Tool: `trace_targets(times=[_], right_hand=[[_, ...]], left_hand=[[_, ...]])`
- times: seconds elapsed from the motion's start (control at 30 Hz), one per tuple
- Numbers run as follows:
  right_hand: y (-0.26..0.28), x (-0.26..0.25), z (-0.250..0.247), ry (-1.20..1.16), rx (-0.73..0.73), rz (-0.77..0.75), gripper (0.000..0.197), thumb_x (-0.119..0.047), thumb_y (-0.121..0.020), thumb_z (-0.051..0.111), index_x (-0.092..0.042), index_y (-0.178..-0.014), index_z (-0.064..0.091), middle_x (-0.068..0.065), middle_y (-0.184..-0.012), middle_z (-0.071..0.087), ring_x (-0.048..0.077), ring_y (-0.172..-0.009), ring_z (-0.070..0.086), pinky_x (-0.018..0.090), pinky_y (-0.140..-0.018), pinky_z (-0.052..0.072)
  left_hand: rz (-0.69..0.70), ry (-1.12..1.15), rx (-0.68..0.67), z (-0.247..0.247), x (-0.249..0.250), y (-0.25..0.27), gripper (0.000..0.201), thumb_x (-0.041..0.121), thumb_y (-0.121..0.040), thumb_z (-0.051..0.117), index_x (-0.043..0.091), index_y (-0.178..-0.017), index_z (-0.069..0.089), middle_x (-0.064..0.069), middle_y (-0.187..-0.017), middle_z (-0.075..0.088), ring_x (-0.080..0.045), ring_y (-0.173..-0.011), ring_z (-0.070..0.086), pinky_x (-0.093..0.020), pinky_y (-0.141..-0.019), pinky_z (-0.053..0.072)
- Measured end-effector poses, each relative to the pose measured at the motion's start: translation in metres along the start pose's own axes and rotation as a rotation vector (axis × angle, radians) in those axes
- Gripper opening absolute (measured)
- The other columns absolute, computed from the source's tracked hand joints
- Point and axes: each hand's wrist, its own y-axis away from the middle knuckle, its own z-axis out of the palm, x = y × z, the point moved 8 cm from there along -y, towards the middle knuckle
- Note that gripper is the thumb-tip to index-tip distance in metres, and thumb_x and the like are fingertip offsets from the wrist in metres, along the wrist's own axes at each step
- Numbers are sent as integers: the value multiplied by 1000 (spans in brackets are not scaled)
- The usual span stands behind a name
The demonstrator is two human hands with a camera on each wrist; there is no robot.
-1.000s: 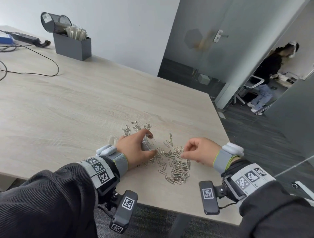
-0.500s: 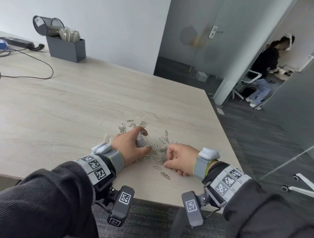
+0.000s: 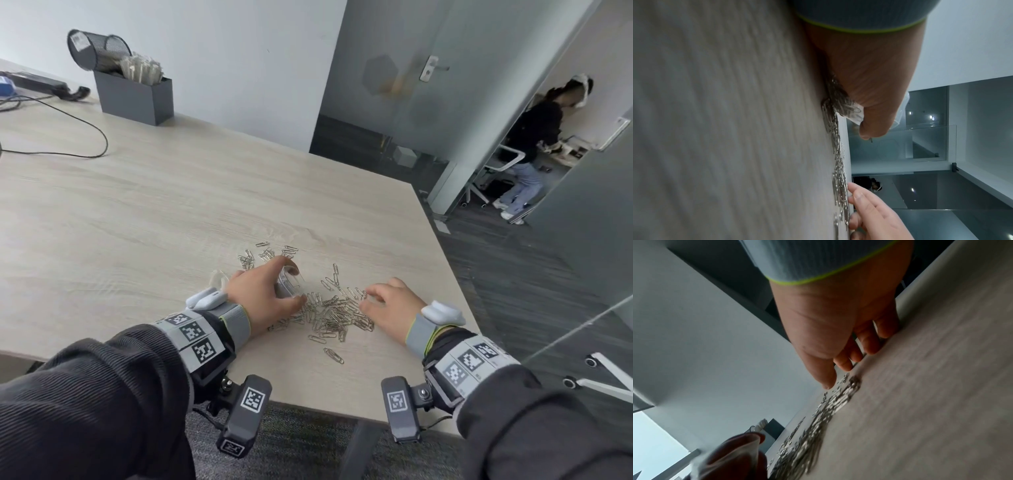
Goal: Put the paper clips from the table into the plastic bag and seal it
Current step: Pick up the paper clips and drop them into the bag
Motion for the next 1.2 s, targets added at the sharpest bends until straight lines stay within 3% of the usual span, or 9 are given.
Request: trace_targets(times=[0.07,0.2,0.33,0.47,0.7,0.83,0.97,1.2], right_hand=[[4,-12,3,-6,-29,-35,65,-65,-81,55,-26,-133,54,-7,-124,43,13,-116,52,31,-102,41],[13,-35,7,14,-122,-138,97,-83,-56,61,-32,-137,49,-10,-118,39,11,-113,49,32,-100,43],[18,-48,9,26,-100,-211,82,-71,-59,74,-39,-132,52,-12,-112,41,6,-102,49,25,-91,43],[16,-52,10,14,-32,-212,53,-58,-72,73,-39,-120,60,-11,-105,45,8,-92,51,25,-79,40],[7,-51,7,-25,17,-207,18,-33,-81,69,-32,-99,71,-8,-96,54,12,-90,58,24,-79,42],[3,-52,6,-41,32,-192,11,-23,-81,67,-30,-89,71,-8,-89,56,13,-84,57,23,-74,43],[1,-50,5,-52,58,-178,16,-19,-78,65,-35,-77,65,-12,-79,56,10,-74,56,13,-61,37],[-2,-43,0,-110,51,-94,8,-19,-75,65,-25,-77,69,-10,-65,61,10,-61,55,21,-57,43]], left_hand=[[0,1,-1,1,0,0,37,51,-78,70,40,-108,51,18,-57,63,3,-71,62,-39,-91,49],[6,-4,-4,1,1,0,38,50,-78,71,39,-109,52,18,-58,62,4,-69,60,-38,-90,48],[12,-18,3,1,3,0,43,55,-76,68,36,-112,54,16,-61,61,-8,-72,64,-36,-89,48],[14,-14,3,2,2,-1,41,52,-78,70,37,-112,54,16,-60,61,-6,-71,64,-36,-89,48],[10,-19,2,1,3,0,41,52,-79,70,36,-113,54,15,-61,61,-6,-70,62,-36,-89,48],[10,-27,8,0,4,0,41,52,-80,69,36,-114,54,17,-61,59,-5,-69,59,-34,-89,46],[10,-30,17,0,2,-1,40,53,-80,69,37,-113,53,18,-60,59,1,-67,55,-33,-91,44],[17,-44,31,1,0,-2,39,55,-80,67,39,-112,52,18,-60,58,10,-65,49,-32,-91,42]])
